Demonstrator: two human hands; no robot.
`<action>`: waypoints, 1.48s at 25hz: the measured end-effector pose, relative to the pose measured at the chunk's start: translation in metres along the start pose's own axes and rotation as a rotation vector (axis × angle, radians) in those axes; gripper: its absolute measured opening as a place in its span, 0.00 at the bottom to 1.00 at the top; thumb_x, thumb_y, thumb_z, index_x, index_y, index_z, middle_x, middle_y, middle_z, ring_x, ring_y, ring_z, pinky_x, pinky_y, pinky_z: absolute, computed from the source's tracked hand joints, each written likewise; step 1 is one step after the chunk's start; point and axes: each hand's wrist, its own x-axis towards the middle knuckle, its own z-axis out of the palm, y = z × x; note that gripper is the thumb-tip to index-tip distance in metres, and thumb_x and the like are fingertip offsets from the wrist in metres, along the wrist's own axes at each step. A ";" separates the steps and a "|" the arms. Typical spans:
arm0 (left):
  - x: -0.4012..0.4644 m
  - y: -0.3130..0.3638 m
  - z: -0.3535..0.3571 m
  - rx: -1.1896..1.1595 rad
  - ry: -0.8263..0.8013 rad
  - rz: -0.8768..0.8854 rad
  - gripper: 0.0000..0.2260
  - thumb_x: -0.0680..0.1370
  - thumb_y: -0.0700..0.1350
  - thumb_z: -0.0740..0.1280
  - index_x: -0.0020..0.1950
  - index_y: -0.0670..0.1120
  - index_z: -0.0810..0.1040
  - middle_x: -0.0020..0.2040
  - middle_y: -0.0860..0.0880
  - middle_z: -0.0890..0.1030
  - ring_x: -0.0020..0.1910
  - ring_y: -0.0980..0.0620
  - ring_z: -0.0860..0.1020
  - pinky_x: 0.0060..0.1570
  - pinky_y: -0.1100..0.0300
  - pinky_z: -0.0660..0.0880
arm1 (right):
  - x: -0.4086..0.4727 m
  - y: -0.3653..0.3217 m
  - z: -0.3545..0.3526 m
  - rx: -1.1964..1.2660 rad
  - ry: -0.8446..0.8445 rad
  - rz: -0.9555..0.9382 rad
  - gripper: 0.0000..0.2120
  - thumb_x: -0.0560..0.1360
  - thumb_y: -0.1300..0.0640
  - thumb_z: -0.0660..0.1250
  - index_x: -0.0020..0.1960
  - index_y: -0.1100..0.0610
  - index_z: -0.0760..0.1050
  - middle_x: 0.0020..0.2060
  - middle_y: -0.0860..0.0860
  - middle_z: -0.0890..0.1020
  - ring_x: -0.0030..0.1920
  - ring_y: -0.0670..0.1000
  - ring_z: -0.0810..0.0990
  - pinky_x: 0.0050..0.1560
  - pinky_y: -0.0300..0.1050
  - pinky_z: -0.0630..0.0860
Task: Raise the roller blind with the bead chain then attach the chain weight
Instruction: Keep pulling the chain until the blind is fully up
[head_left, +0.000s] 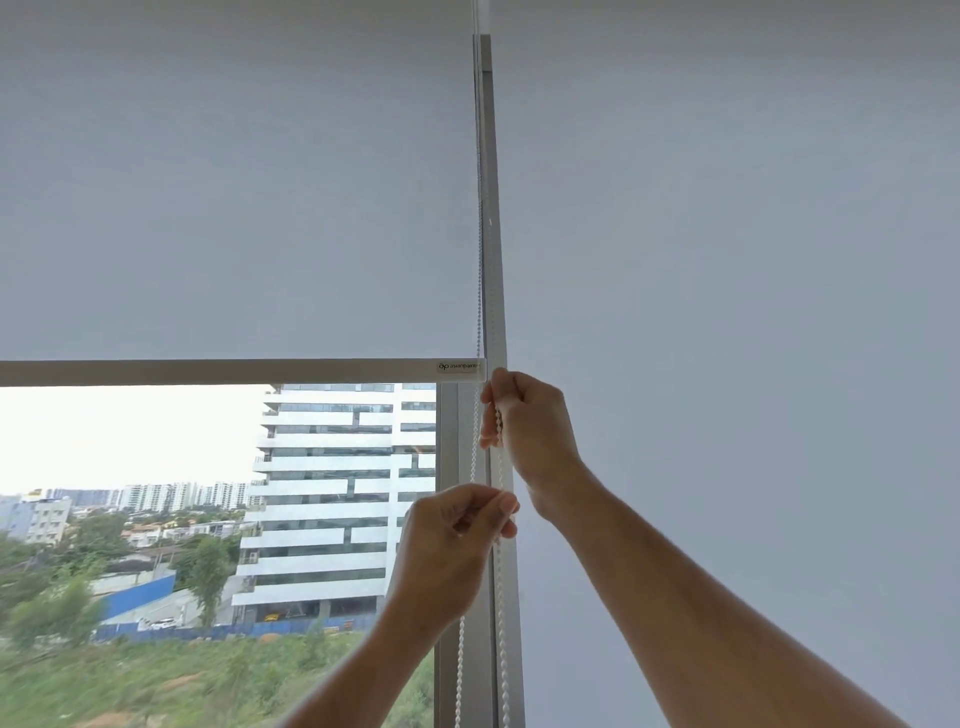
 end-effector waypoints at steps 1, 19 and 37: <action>-0.002 -0.002 -0.002 0.001 -0.020 0.004 0.06 0.75 0.46 0.72 0.39 0.49 0.85 0.31 0.52 0.85 0.28 0.62 0.78 0.34 0.72 0.71 | -0.004 0.002 0.001 -0.024 0.012 -0.020 0.18 0.84 0.56 0.57 0.37 0.55 0.76 0.21 0.46 0.76 0.24 0.44 0.74 0.40 0.43 0.76; 0.065 0.036 -0.009 -0.086 0.071 -0.042 0.11 0.75 0.57 0.68 0.44 0.51 0.84 0.37 0.53 0.86 0.35 0.60 0.80 0.36 0.63 0.77 | -0.075 0.058 0.003 -0.201 0.039 -0.091 0.17 0.81 0.62 0.58 0.34 0.58 0.73 0.25 0.59 0.77 0.24 0.43 0.72 0.30 0.38 0.71; 0.026 0.018 0.003 0.021 -0.019 0.033 0.07 0.77 0.43 0.71 0.38 0.45 0.82 0.30 0.54 0.83 0.26 0.64 0.75 0.32 0.72 0.72 | -0.011 0.020 -0.016 -0.080 0.054 0.007 0.21 0.82 0.40 0.55 0.47 0.52 0.80 0.31 0.47 0.85 0.32 0.41 0.83 0.39 0.38 0.74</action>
